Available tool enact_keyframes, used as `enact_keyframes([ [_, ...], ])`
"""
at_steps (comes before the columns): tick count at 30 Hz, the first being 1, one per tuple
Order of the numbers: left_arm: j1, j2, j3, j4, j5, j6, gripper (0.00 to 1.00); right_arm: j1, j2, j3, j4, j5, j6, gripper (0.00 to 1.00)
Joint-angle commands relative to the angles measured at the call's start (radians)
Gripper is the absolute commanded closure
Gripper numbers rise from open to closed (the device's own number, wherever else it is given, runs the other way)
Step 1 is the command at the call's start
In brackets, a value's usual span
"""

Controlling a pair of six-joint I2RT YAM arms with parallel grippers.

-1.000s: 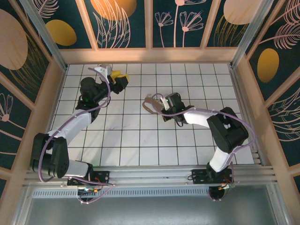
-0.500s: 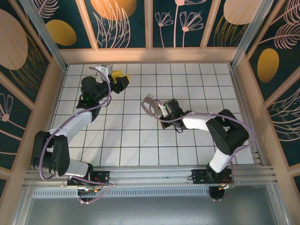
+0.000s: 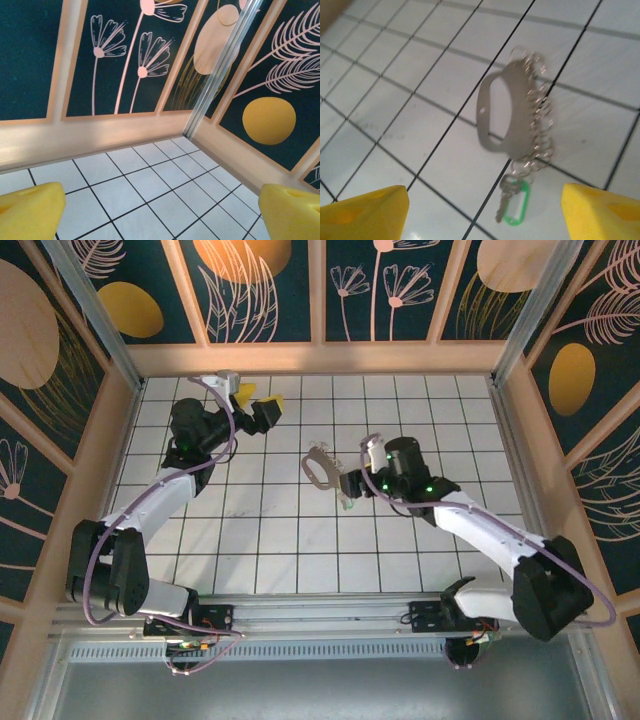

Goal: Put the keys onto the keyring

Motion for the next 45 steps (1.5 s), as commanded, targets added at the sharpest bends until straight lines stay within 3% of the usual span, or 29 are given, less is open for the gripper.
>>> enact_keyframes([
  [1,0.006,-0.059,-0.017,0.0,-0.088,0.016,0.01,-0.055,-0.059,0.032,0.018,0.103,0.056,0.15],
  [7,0.006,-0.122,-0.087,-0.022,-0.31,0.137,0.01,-0.157,-0.07,0.039,0.118,0.366,0.073,0.06],
  [11,0.006,-0.2,-0.242,0.134,-0.403,0.306,0.01,-0.279,-0.071,-0.04,0.296,0.441,0.118,0.03],
  [15,0.009,-0.247,-0.321,0.087,-0.505,0.454,0.01,-0.395,-0.045,-0.124,0.445,0.447,0.167,0.01],
  [22,0.077,-0.271,-0.535,0.219,-0.624,0.427,0.01,-0.419,-0.004,-0.194,0.525,0.52,-0.015,0.01],
  [29,0.151,-0.182,-0.691,0.427,-0.681,0.398,0.01,-0.503,0.03,-0.303,0.663,0.518,-0.037,0.01],
  [33,0.216,-0.116,-0.767,0.593,-0.638,0.354,0.01,-0.532,0.064,-0.375,0.785,0.477,-0.044,0.01],
  [38,0.239,-0.038,-0.752,0.647,-0.577,0.349,0.01,-0.534,0.134,-0.501,1.067,0.409,-0.069,0.01],
  [40,0.241,0.009,-0.769,0.726,-0.578,0.342,0.01,-0.536,0.13,-0.508,1.081,0.365,-0.088,0.01],
  [45,0.247,0.099,-0.75,0.779,-0.561,0.336,0.01,-0.539,0.188,-0.598,1.331,0.323,-0.121,0.01],
])
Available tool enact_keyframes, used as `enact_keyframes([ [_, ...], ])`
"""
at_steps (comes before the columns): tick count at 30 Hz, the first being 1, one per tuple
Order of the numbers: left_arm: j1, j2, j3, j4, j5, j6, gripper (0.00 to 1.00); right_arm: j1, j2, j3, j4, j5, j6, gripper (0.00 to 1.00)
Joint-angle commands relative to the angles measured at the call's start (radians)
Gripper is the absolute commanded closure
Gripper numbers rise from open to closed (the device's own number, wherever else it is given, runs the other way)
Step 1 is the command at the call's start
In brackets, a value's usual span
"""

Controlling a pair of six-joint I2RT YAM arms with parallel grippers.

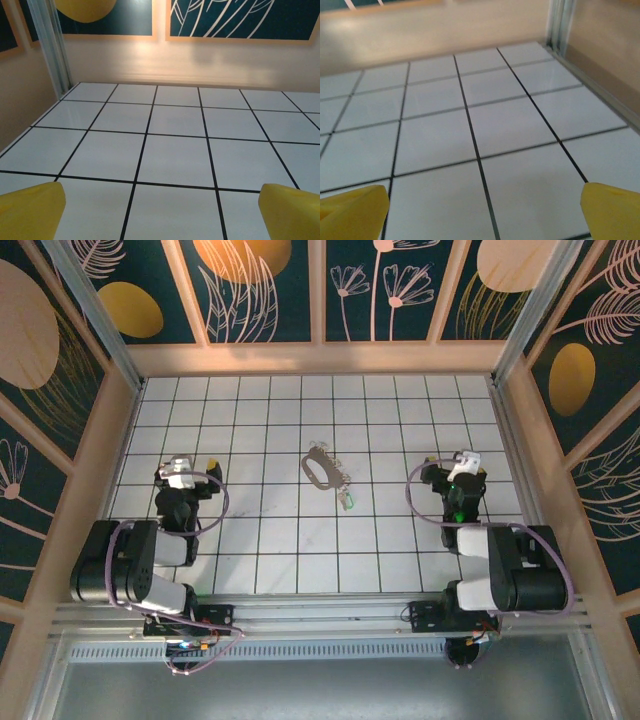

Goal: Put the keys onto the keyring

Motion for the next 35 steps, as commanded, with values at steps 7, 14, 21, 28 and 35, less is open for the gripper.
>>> enact_keyframes([
  [7,0.018,0.029,0.076,-0.026,0.068,-0.008,0.01,-0.013,0.15,-0.028,0.302,-0.087,-0.047,0.01],
  [14,0.018,0.034,0.098,-0.065,0.012,-0.027,0.01,-0.074,0.16,0.026,0.214,-0.18,-0.004,0.01],
  [21,0.018,0.032,0.096,-0.062,0.01,-0.027,0.01,-0.066,0.159,0.026,0.213,-0.167,-0.009,0.01],
  [28,0.018,0.034,0.098,-0.064,0.01,-0.027,0.01,-0.067,0.16,0.027,0.21,-0.17,-0.007,0.01],
  [35,0.018,0.031,0.096,-0.063,-0.014,-0.03,0.01,-0.07,0.16,0.027,0.212,-0.176,-0.007,0.01],
])
